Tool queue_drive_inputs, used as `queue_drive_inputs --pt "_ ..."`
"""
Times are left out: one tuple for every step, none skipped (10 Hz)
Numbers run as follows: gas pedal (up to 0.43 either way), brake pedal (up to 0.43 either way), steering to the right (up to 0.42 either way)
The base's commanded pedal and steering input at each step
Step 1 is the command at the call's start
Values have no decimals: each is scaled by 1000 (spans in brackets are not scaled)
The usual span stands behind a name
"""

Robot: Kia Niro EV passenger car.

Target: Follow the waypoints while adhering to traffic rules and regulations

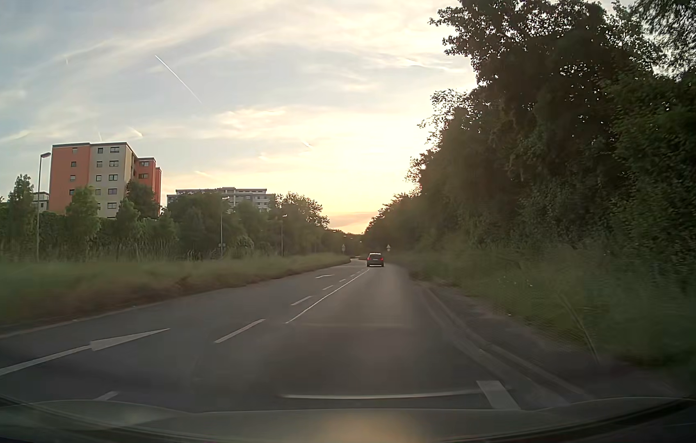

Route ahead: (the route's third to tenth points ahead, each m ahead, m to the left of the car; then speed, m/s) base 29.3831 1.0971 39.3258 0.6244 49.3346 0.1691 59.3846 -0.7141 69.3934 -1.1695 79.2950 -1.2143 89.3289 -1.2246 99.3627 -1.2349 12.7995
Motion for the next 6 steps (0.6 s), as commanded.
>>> queue_drive_inputs --pt "319 0 22" --pt "319 0 22" --pt "299 0 21" --pt "280 0 17" --pt "268 0 12" --pt "197 0 9"
